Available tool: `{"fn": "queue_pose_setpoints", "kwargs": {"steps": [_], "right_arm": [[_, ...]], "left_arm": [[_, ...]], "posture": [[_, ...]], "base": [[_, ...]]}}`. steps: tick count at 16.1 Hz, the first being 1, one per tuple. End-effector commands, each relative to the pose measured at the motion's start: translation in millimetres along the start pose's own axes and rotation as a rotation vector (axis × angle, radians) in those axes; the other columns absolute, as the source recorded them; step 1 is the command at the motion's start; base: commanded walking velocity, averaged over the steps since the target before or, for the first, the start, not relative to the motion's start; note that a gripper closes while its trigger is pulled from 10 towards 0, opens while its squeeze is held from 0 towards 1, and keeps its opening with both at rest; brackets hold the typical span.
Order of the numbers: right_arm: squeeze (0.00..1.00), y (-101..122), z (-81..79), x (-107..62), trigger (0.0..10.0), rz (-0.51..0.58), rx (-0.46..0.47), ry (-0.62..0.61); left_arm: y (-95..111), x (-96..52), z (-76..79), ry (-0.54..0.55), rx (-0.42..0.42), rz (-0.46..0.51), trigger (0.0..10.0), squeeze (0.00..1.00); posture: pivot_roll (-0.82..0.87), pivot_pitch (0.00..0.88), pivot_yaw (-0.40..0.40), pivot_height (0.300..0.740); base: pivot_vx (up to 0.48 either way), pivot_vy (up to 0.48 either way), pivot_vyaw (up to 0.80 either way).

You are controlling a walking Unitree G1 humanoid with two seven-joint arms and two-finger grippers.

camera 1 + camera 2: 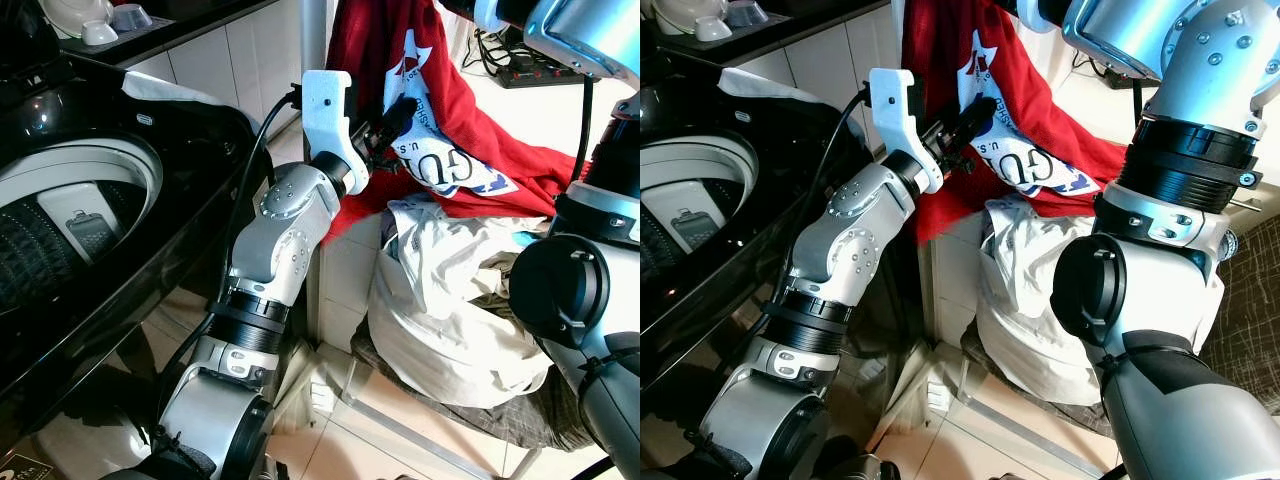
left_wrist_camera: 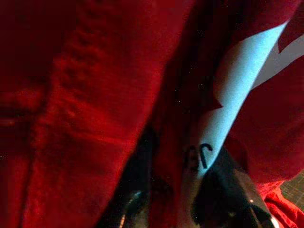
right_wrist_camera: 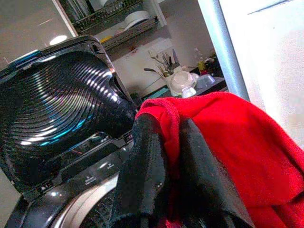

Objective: Clothes washing

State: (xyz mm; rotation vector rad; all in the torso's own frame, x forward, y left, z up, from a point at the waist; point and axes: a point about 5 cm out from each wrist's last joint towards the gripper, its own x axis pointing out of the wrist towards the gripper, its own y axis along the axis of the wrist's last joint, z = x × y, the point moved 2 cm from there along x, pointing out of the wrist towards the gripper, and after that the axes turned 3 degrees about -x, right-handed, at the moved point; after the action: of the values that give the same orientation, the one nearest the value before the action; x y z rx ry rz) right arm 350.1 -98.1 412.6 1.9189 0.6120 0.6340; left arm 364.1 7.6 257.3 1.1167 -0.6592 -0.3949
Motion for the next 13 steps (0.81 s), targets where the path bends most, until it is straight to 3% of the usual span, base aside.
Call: {"fn": "queue_pose_setpoints", "kwargs": {"steps": [1,2,3,4,5,9,10,11,12,13], "right_arm": [[0.0,4,-1.5,-4.3,0.0,0.022,-0.018,0.004],[0.0,3,-1.5,-4.6,0.0,0.022,-0.021,0.002],[0.0,3,-1.9,-5.0,10.0,0.024,-0.032,0.002],[0.08,3,-3.1,-5.5,10.0,0.032,-0.049,0.013],[1.0,2,-3.3,-6.3,10.0,0.031,-0.053,0.021],[1.0,0,-0.9,-13.1,10.0,0.031,-0.065,0.019],[1.0,3,1.0,-22.2,10.0,0.052,-0.105,0.018],[0.24,7,2.7,-31.9,10.0,0.094,-0.178,0.005],[0.0,6,5.2,-44.1,10.0,0.1,-0.314,-0.008],[0.0,-4,9.6,-53.9,10.0,0.046,-0.443,-0.031]], "left_arm": [[5,3.0,1.3,-0.004,-0.007,0.007,0.0,0.0],[6,2.5,-0.4,0.003,-0.007,0.013,0.0,0.0],[7,2.2,-2.3,0.01,-0.006,0.018,0.0,0.0],[12,1.8,-8.5,0.041,-0.013,0.036,0.0,0.0],[16,0.7,-15.2,0.068,-0.004,0.049,0.0,0.0],[37,-5.5,-39.8,0.155,0.051,0.103,0.0,0.0],[56,-9.7,-59.1,0.235,0.12,0.146,0.0,0.0],[79,-13.7,-74.5,0.299,0.23,0.185,0.0,0.0],[112,-18.5,-89.7,0.368,0.373,0.226,0.0,0.0],[149,-24.3,-101.1,0.434,0.541,0.267,0.0,0.0]], "posture": [[-0.04,0.0,0.022,0.74],[-0.04,0.0,0.024,0.74],[-0.04,0.0,0.025,0.74],[-0.04,0.0,0.025,0.74],[-0.04,0.0,0.028,0.74],[-0.04,0.0,0.027,0.74],[-0.04,0.0,0.024,0.74],[-0.03,0.0,0.022,0.74],[-0.03,0.0,0.021,0.74],[-0.03,0.0,0.024,0.74]], "base": [[0.0,0.0,0.0],[0.0,0.0,0.0],[0.0,0.0,0.0],[0.0,0.0,0.0],[0.0,0.0,0.0],[0.0,0.0,0.0],[0.0,0.0,0.0],[0.0,0.0,0.0],[0.0,0.0,0.0],[0.0,0.0,0.0]]}}
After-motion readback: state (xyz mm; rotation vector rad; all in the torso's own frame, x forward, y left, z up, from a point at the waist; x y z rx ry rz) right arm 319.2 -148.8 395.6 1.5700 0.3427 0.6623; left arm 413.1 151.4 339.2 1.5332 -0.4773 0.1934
